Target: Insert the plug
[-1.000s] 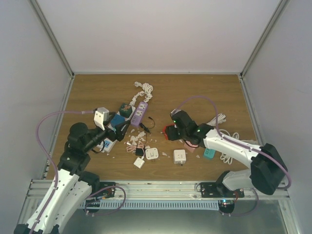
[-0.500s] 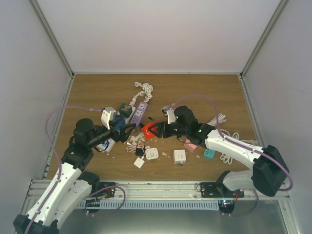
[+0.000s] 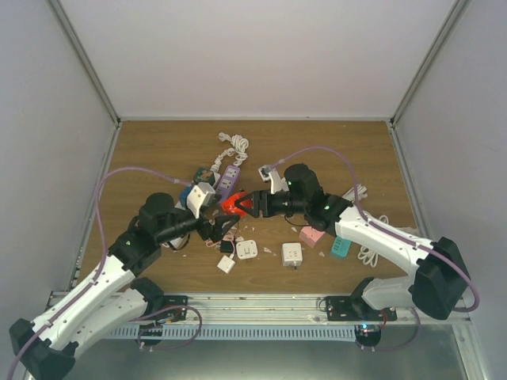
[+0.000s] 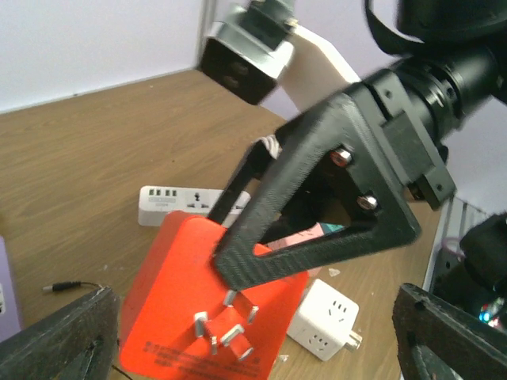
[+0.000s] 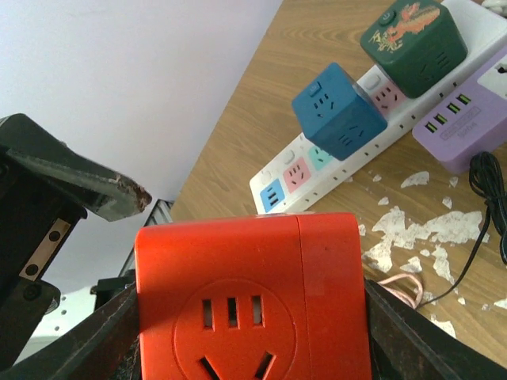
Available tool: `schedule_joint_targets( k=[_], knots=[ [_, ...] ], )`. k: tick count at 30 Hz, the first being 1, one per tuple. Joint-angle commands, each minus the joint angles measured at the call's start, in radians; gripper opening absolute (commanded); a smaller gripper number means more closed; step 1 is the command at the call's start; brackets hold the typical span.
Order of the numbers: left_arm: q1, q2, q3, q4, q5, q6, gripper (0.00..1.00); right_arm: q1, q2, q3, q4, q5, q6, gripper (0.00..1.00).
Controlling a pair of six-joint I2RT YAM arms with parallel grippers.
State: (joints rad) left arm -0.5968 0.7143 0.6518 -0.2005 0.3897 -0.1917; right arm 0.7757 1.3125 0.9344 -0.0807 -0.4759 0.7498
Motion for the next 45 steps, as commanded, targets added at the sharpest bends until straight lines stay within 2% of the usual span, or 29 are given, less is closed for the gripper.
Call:
schedule_joint_targets(
  k=[1, 8, 14, 18, 24, 28, 31, 35, 38, 41, 45],
  knots=[
    [-0.059, 0.003, 0.026, 0.043, -0.021, 0.215, 0.93, -0.011, -0.052, 0.026, -0.010, -0.039, 0.003, 0.52],
    [-0.076, 0.060, 0.041, 0.021, 0.008, 0.401, 0.94, -0.010, -0.085, 0.018, -0.010, -0.062, -0.010, 0.54],
    [-0.082, 0.114, 0.055, 0.018, -0.024, 0.467, 0.90, -0.010, -0.103, 0.007, -0.016, -0.075, -0.023, 0.54],
    [-0.084, 0.121, 0.056, 0.033, -0.003, 0.477, 0.78, -0.011, -0.105, 0.000, -0.014, -0.086, -0.024, 0.54],
    [-0.087, 0.106, 0.037, 0.062, 0.042, 0.474, 0.55, -0.010, -0.103, 0.002, -0.003, -0.112, -0.021, 0.55],
    [-0.089, 0.112, 0.041, 0.063, 0.064, 0.466, 0.50, -0.010, -0.095, 0.006, 0.007, -0.136, -0.018, 0.57],
    [-0.090, 0.111, 0.041, 0.065, 0.065, 0.459, 0.47, -0.011, -0.098, 0.008, 0.015, -0.136, -0.015, 0.66],
    [-0.090, 0.092, 0.030, 0.113, 0.077, 0.387, 0.45, -0.010, -0.138, -0.028, 0.071, -0.084, -0.019, 0.87],
    [-0.090, 0.072, 0.004, 0.194, 0.100, 0.273, 0.45, -0.010, -0.197, -0.078, 0.132, 0.000, -0.030, 0.97],
    [-0.090, 0.062, -0.010, 0.300, 0.091, 0.118, 0.43, -0.011, -0.268, -0.125, 0.195, 0.102, -0.036, 1.00],
    [-0.090, 0.055, 0.007, 0.374, 0.065, -0.056, 0.42, -0.010, -0.346, -0.181, 0.346, 0.142, -0.040, 1.00]
  ],
)
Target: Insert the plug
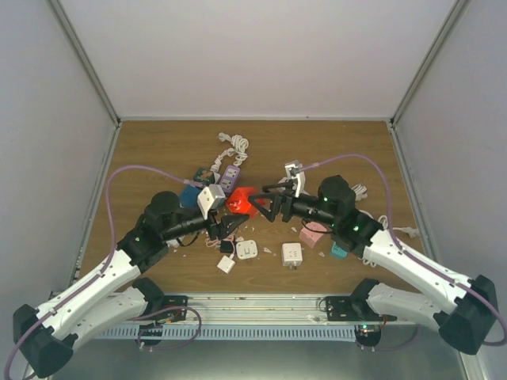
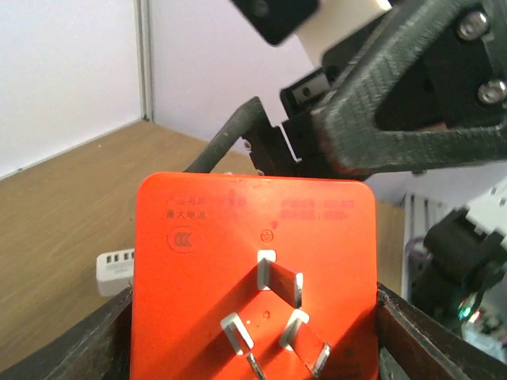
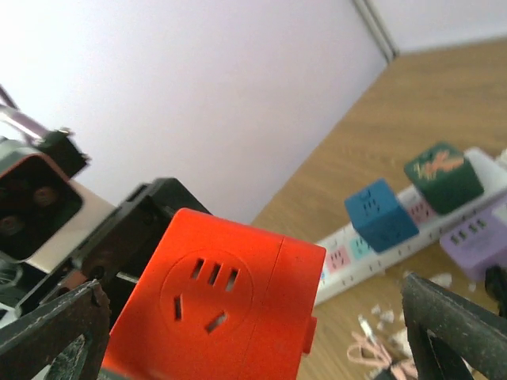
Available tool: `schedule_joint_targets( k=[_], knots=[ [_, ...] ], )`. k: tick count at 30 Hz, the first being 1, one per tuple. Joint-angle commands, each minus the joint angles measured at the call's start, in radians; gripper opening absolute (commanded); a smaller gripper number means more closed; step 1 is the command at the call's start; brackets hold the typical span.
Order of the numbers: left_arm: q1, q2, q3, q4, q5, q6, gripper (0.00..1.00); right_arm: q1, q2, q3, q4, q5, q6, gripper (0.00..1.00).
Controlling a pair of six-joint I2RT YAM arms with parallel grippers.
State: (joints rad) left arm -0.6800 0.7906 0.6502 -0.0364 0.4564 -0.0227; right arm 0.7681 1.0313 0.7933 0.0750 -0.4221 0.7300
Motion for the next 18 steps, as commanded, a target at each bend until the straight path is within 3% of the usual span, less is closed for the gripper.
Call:
schedule_joint_targets(
  k=[1, 9, 18],
  knots=[
    [-0.007, -0.024, 0.025, 0.213, -0.004, -0.249, 0.42, -0.004, -0.077, -0.046, 0.229, 0.089, -0.016, 1.00],
    [-0.007, -0.072, 0.118, 0.112, -0.083, -0.222, 0.43, 0.001, -0.054, -0.048, 0.349, 0.028, 0.013, 1.00],
    [-0.007, -0.103, 0.103, 0.285, -0.092, -0.497, 0.43, 0.034, 0.012, -0.051, 0.504, -0.085, 0.111, 1.00]
  ],
)
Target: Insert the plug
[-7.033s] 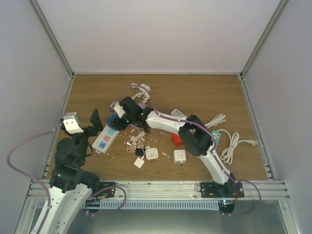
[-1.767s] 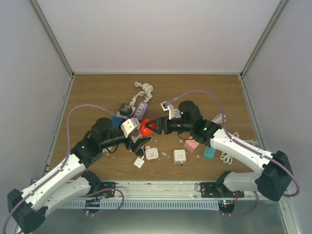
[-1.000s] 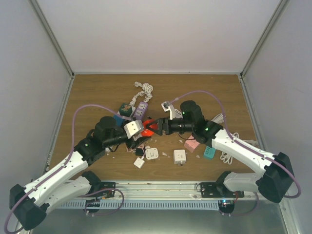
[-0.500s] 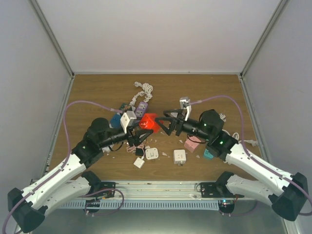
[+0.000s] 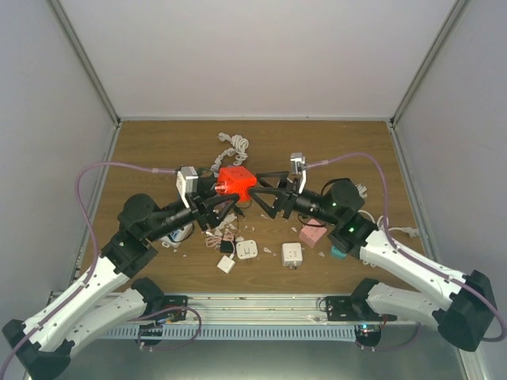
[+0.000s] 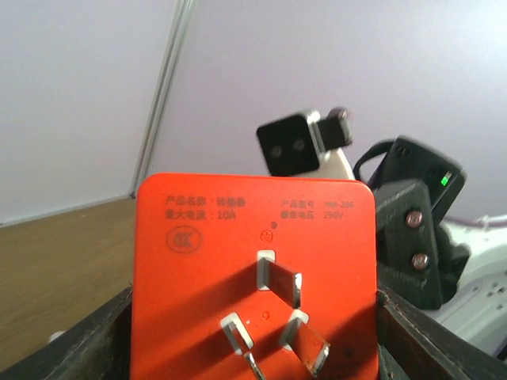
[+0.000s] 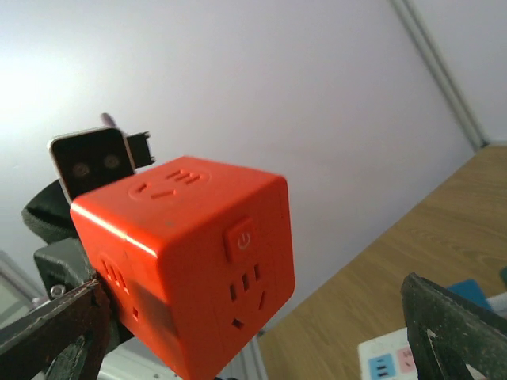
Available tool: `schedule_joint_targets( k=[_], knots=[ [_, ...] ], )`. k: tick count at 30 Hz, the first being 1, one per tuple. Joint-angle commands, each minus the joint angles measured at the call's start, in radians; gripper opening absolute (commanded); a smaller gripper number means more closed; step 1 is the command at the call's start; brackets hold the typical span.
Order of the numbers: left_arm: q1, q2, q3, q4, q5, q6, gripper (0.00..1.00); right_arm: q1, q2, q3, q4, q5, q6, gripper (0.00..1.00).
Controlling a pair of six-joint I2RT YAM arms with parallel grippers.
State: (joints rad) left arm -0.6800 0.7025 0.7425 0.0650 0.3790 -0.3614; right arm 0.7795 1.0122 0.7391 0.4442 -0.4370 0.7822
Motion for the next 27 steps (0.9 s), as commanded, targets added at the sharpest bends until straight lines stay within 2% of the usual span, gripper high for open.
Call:
schedule_joint_targets(
  k=[1, 4, 7, 11, 19, 25, 27],
  knots=[
    [-0.007, -0.013, 0.006, 0.212, -0.011, -0.190, 0.43, 0.031, 0.047, 0.009, 0.163, -0.085, 0.071, 1.00],
    [-0.007, -0.007, -0.003, 0.292, 0.004, -0.274, 0.43, 0.056, 0.090, 0.017, 0.250, -0.103, 0.118, 1.00],
    [-0.007, 0.002, 0.001, 0.341, 0.022, -0.328, 0.43, 0.069, 0.123, 0.004, 0.351, -0.063, 0.167, 0.93],
    [-0.007, 0.009, -0.004, 0.399, 0.052, -0.401, 0.43, 0.071, 0.158, -0.006, 0.510, -0.039, 0.225, 0.89],
    [-0.007, 0.016, -0.010, 0.430, 0.068, -0.436, 0.43, 0.088, 0.279, 0.095, 0.633, -0.109, 0.307, 0.83],
    [-0.007, 0.002, -0.024, 0.405, 0.035, -0.413, 0.43, 0.096, 0.316, 0.140, 0.653, -0.112, 0.332, 0.72],
    [-0.006, -0.003, -0.030, 0.394, 0.023, -0.397, 0.45, 0.098, 0.317, 0.139, 0.653, -0.103, 0.333, 0.62]
  ],
)
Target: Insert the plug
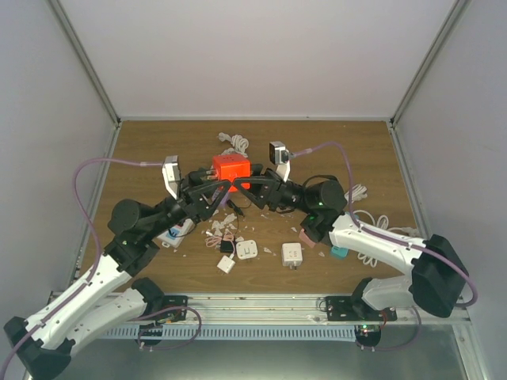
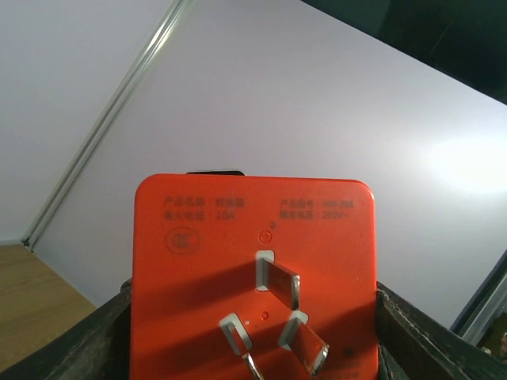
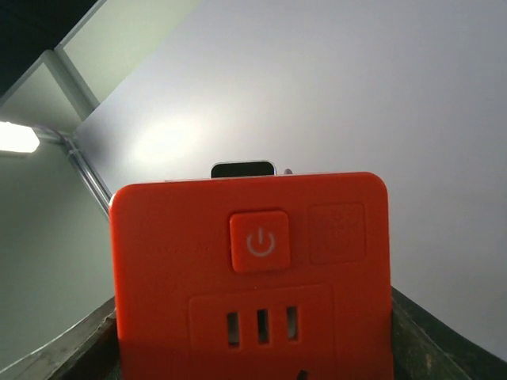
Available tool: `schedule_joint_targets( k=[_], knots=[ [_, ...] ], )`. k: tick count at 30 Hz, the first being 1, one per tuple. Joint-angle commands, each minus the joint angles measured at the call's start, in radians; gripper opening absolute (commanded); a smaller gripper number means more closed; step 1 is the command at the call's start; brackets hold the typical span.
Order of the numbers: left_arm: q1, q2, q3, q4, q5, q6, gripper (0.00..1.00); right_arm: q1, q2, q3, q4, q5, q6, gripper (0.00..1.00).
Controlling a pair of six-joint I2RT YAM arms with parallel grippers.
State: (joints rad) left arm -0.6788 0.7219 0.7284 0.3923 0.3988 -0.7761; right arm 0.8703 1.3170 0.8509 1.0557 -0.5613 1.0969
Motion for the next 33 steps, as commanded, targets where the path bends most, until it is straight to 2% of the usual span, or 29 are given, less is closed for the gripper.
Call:
schedule_joint_targets(
  k=[1, 3, 5, 6, 9, 10, 14, 18, 24, 28, 33],
  knots=[
    [-0.008, -0.025, -0.018, 0.059, -0.003, 0.027, 0.47, 0.007, 0.010, 0.026, 0.037, 0.027, 0.016, 0.56],
    [-0.007, -0.032, -0.017, 0.024, -0.031, 0.059, 0.54, 0.007, 0.008, 0.026, 0.005, 0.034, 0.003, 0.43],
    [-0.007, -0.043, -0.013, -0.036, -0.078, 0.109, 0.63, 0.006, 0.001, 0.030, -0.060, 0.047, -0.036, 0.34],
    [-0.007, -0.050, -0.010, -0.067, -0.106, 0.140, 0.70, 0.005, -0.003, 0.030, -0.092, 0.053, -0.061, 0.31],
    [-0.007, -0.082, 0.016, -0.258, -0.236, 0.234, 0.94, 0.001, -0.037, 0.031, -0.241, 0.102, -0.161, 0.28],
    [-0.007, -0.096, 0.030, -0.329, -0.283, 0.270, 0.98, 0.001, -0.052, 0.033, -0.302, 0.125, -0.203, 0.28],
    [-0.007, -0.147, 0.108, -0.594, -0.477, 0.432, 0.99, -0.002, -0.075, 0.062, -0.575, 0.213, -0.363, 0.28],
    [-0.007, -0.185, 0.202, -0.775, -0.665, 0.501, 0.99, 0.004, -0.007, 0.139, -0.831, 0.255, -0.527, 0.28],
    [-0.007, -0.265, 0.242, -0.780, -0.675, 0.659, 0.99, 0.082, 0.199, 0.322, -1.081, 0.357, -0.694, 0.27],
    [-0.007, -0.265, 0.315, -0.841, -0.685, 0.672, 0.99, 0.145, 0.385, 0.505, -1.253, 0.417, -0.764, 0.27],
    [-0.007, -0.242, 0.443, -0.953, -0.690, 0.657, 0.99, 0.219, 0.566, 0.668, -1.354, 0.477, -0.817, 0.28]
  ],
)
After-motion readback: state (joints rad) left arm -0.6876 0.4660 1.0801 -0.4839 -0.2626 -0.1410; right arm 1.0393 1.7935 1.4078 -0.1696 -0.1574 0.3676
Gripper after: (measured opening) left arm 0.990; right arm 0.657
